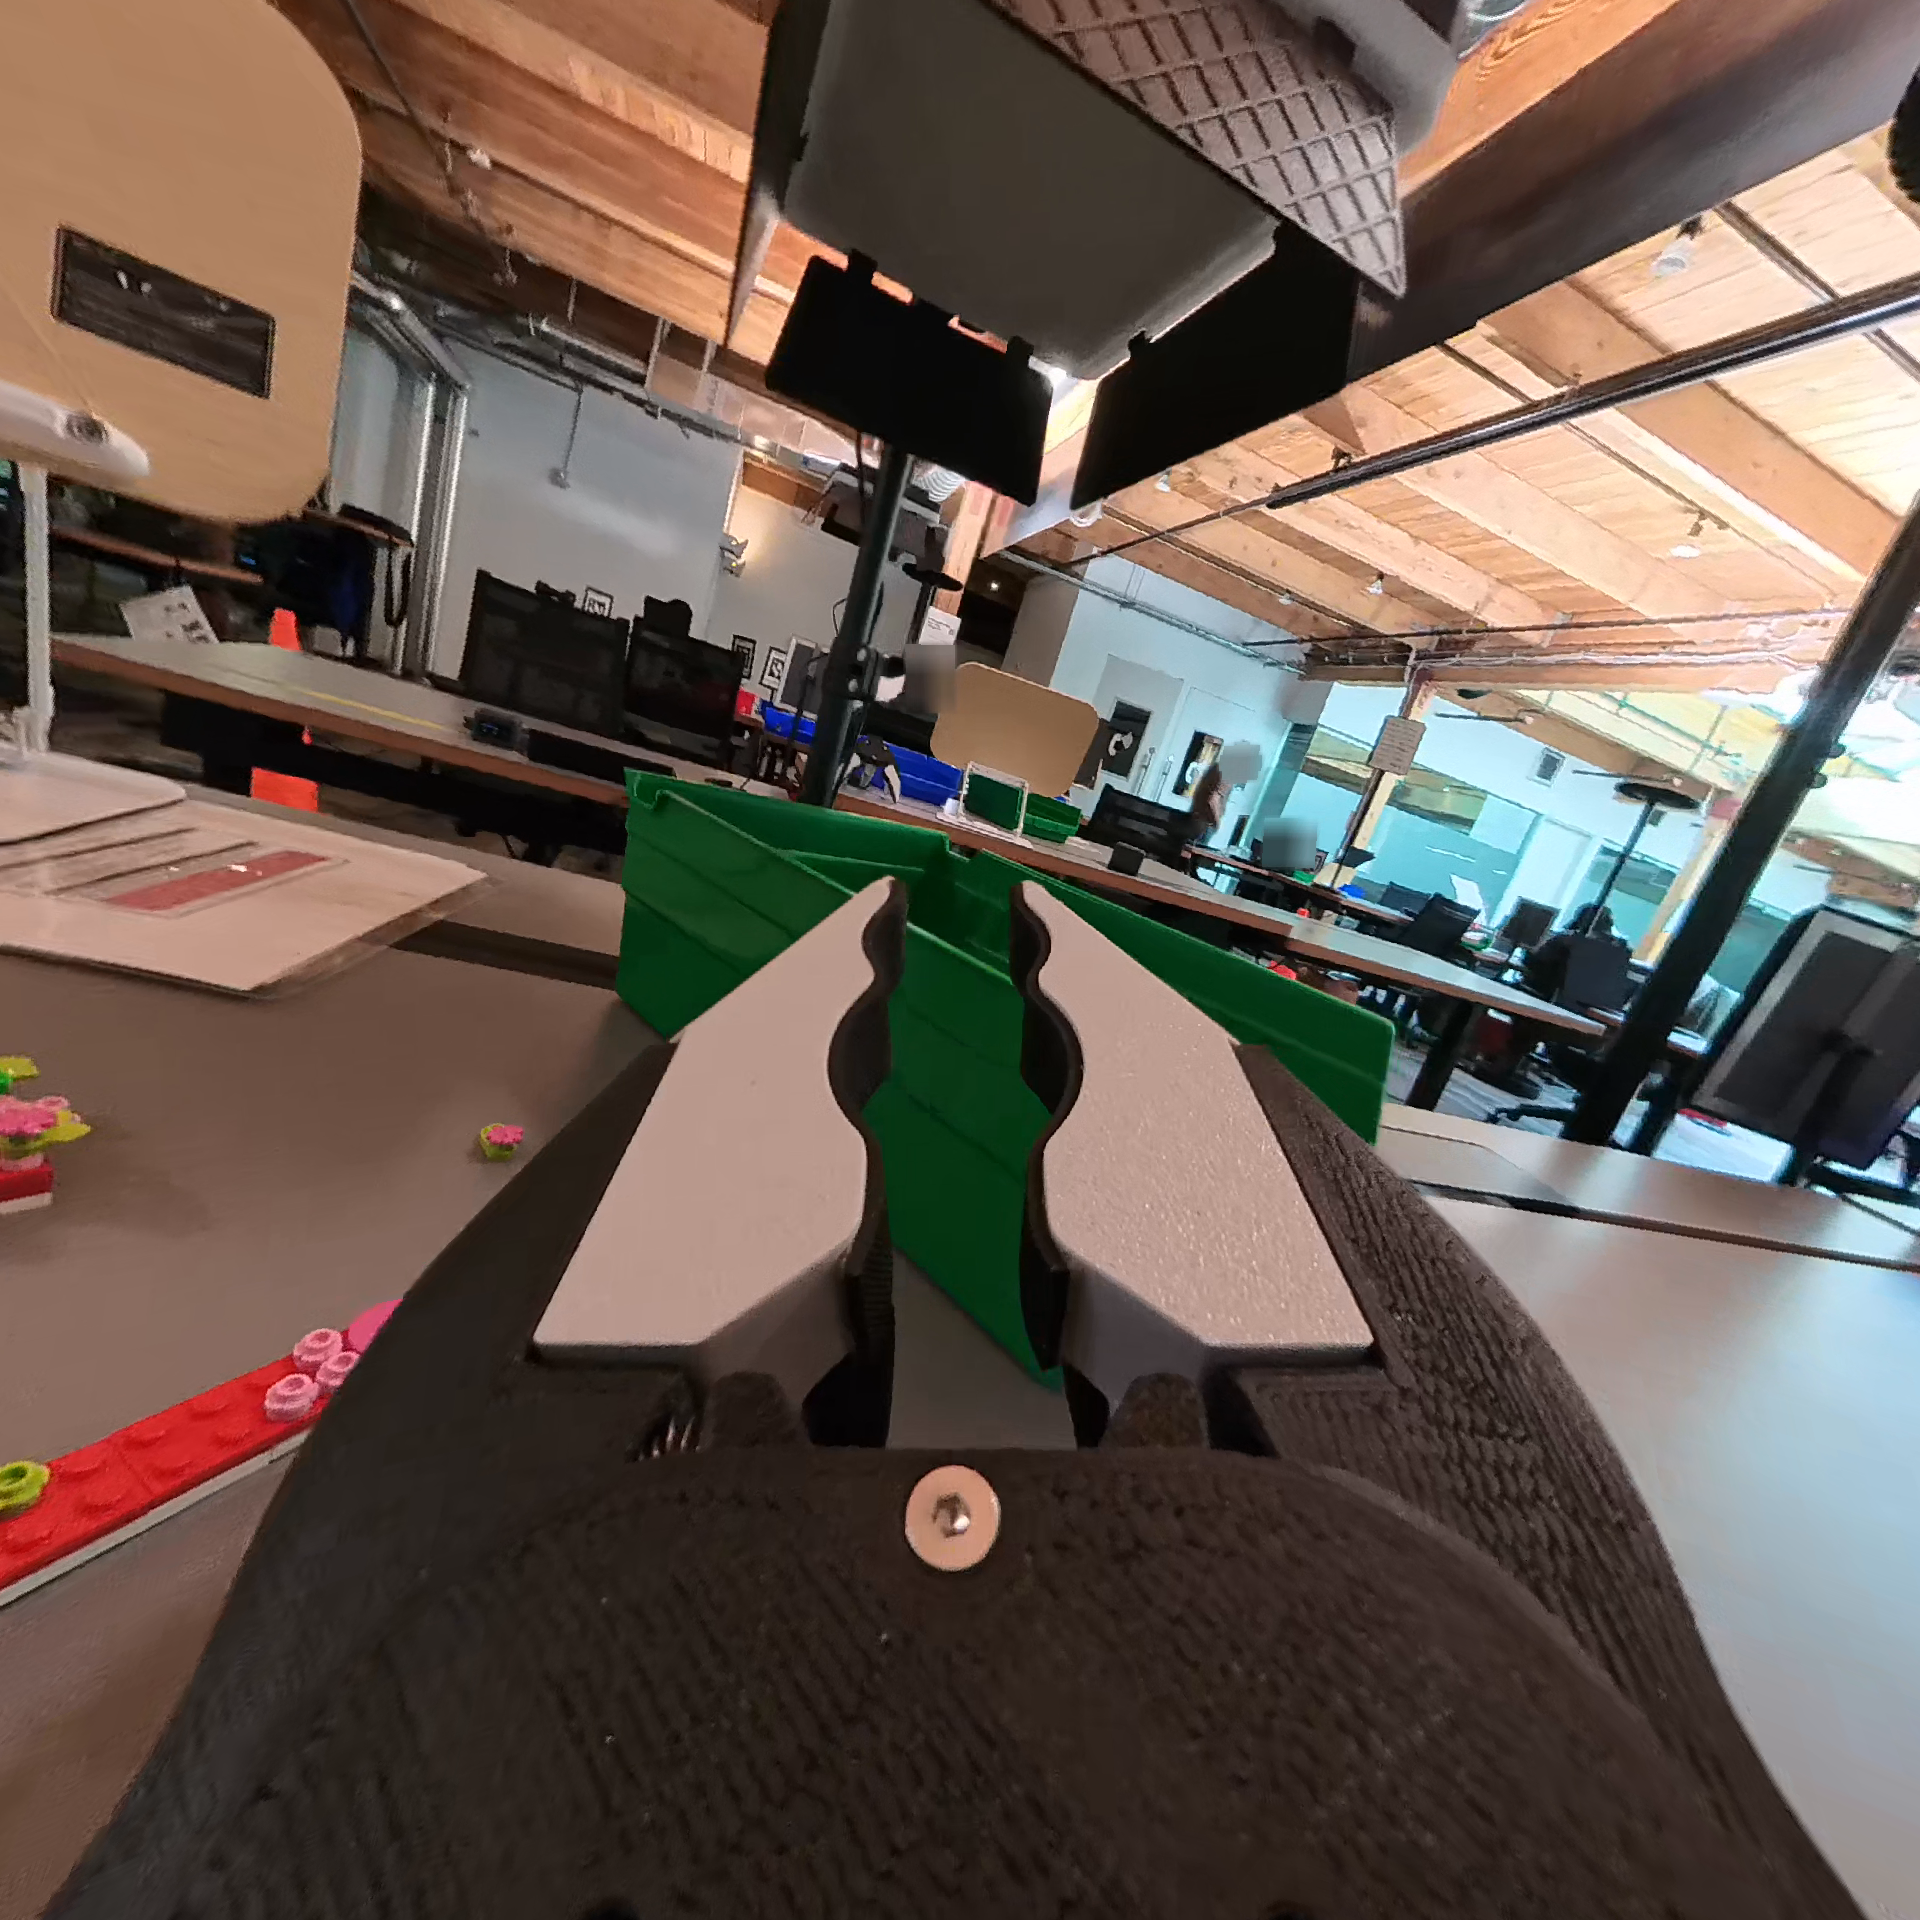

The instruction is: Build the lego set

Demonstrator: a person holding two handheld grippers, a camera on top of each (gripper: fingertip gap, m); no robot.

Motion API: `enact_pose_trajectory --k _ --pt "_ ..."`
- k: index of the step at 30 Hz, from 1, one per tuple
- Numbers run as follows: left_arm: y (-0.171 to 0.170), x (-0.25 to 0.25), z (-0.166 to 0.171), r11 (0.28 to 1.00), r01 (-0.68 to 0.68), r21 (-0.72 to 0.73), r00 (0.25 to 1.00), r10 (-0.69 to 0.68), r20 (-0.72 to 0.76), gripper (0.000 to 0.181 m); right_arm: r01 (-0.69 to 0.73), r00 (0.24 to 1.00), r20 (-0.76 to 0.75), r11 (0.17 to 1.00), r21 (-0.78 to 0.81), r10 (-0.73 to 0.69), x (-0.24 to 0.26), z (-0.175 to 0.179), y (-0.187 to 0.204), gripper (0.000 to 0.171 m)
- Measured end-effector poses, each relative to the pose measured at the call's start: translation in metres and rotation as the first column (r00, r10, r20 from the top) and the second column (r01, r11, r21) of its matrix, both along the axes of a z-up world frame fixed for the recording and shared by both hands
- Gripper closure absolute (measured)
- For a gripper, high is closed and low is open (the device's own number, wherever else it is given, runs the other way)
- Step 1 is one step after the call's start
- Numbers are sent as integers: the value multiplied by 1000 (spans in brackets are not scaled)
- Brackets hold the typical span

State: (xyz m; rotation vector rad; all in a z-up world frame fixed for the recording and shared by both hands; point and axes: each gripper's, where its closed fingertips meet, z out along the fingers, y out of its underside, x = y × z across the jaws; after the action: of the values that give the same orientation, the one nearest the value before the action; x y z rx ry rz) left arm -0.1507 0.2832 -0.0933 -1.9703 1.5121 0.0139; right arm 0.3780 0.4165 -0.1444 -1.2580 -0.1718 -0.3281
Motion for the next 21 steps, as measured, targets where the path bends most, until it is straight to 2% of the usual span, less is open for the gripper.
enact_pose_trajectory --k 3,6,7,8,9,10,11,12,13,14,15,16,17,21 --pt "-13 46 1 988 42 146 995 -54 79 162 14 1000 -21 999 30 -14 7 7 -6 152" --pt "-29 81 6 935 30 353 976 -104 192 162 19 995 -104 994 112 -7 9 33 -23 150" --pt "-34 91 12 896 5 445 961 -126 245 162 -21 982 -184 987 159 50 2 51 -34 147" --pt "-39 98 19 839 -38 543 945 -146 292 161 -106 942 -290 969 223 170 -13 72 -46 147" --pt "-44 101 29 752 -102 651 930 -159 330 161 -236 854 -391 925 297 343 -39 94 -58 147" --pt "-52 103 35 651 -146 745 924 -180 338 162 -408 713 -463 849 337 526 -76 112 -68 145" --pt "-61 105 39 551 -169 817 924 -199 326 162 -600 537 -512 730 326 670 -123 124 -78 142" --pt "-71 108 41 460 -183 869 927 -214 309 162 -780 347 -542 556 287 766 -174 131 -95 141" --pt "-80 113 42 391 -184 902 927 -237 292 164 -910 156 -562 339 238 812 -222 133 -120 141" --pt "-90 119 42 346 -174 922 922 -272 276 164 -978 -18 -587 108 179 809 -262 131 -150 141" --pt "-100 126 41 322 -166 932 909 -317 271 164 -987 -155 -615 -100 123 773 -293 126 -180 139" --pt "-107 132 40 331 -160 930 891 -356 280 165 -964 -242 -640 -257 72 729 -315 118 -204 138" --pt "-111 137 39 349 -159 923 872 -388 297 165 -935 -280 -665 -353 26 692 -331 109 -221 138" --pt "-130 148 38 351 -109 930 834 -477 278 165 -797 -400 -760 -604 12 513 -365 87 -265 138"
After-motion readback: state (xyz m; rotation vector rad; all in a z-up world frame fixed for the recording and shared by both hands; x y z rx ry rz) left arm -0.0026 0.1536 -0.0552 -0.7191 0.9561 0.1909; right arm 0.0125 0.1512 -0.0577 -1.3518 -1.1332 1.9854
